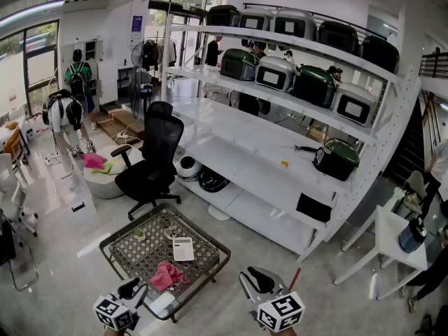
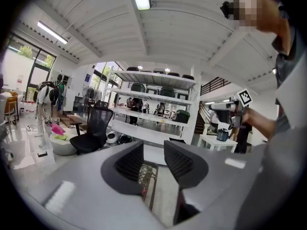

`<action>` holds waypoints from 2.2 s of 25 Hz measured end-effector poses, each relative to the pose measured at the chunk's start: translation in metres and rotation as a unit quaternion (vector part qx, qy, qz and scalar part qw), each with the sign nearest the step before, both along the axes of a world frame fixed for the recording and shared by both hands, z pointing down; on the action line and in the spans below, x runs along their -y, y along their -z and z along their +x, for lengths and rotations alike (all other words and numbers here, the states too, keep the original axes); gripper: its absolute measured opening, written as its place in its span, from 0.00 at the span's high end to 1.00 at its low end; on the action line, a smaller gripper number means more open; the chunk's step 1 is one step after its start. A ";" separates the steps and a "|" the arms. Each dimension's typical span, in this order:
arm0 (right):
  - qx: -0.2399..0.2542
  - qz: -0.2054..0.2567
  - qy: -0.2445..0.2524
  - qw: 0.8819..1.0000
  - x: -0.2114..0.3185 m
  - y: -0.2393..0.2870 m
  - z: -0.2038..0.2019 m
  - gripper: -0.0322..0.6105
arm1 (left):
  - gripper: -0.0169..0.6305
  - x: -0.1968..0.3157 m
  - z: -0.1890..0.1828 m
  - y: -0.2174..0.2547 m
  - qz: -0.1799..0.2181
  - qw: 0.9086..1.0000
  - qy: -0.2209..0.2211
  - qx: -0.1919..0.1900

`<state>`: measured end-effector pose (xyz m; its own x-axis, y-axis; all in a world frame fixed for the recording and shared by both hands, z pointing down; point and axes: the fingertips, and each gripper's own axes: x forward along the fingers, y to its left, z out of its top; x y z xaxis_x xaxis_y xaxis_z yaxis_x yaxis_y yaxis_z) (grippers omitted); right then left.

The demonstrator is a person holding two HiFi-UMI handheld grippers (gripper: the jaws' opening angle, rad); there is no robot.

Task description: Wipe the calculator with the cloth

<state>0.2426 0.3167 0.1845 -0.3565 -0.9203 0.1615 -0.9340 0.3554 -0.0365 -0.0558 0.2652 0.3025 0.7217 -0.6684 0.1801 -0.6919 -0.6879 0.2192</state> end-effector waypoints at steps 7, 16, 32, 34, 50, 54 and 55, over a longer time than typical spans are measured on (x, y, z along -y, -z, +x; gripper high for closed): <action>-0.003 -0.001 -0.010 1.000 -0.005 -0.002 -0.001 0.82 | 0.75 0.002 -0.006 -0.016 0.009 1.000 -0.013 0.017; -0.010 -0.004 -0.016 1.000 -0.007 -0.004 -0.018 0.82 | 0.75 0.004 -0.019 -0.018 0.008 1.000 -0.016 0.013; 0.002 -0.005 -0.045 0.999 -0.012 0.002 -0.081 0.82 | 0.75 0.010 -0.056 -0.028 -0.001 0.998 -0.060 -0.013; 0.000 -0.005 -0.048 0.999 -0.015 0.004 -0.086 0.82 | 0.75 0.009 -0.056 -0.025 -0.004 0.998 -0.066 -0.020; 0.015 -0.019 -0.039 0.999 0.021 -0.018 -0.071 0.81 | 0.75 0.033 -0.047 -0.026 -0.019 0.998 -0.054 -0.018; 0.024 -0.016 -0.026 0.999 0.046 -0.021 -0.058 0.81 | 0.75 0.049 -0.039 -0.024 -0.019 0.999 -0.040 -0.012; 0.026 -0.014 -0.022 0.999 0.053 -0.022 -0.054 0.81 | 0.75 0.054 -0.036 -0.027 -0.019 0.999 -0.037 -0.006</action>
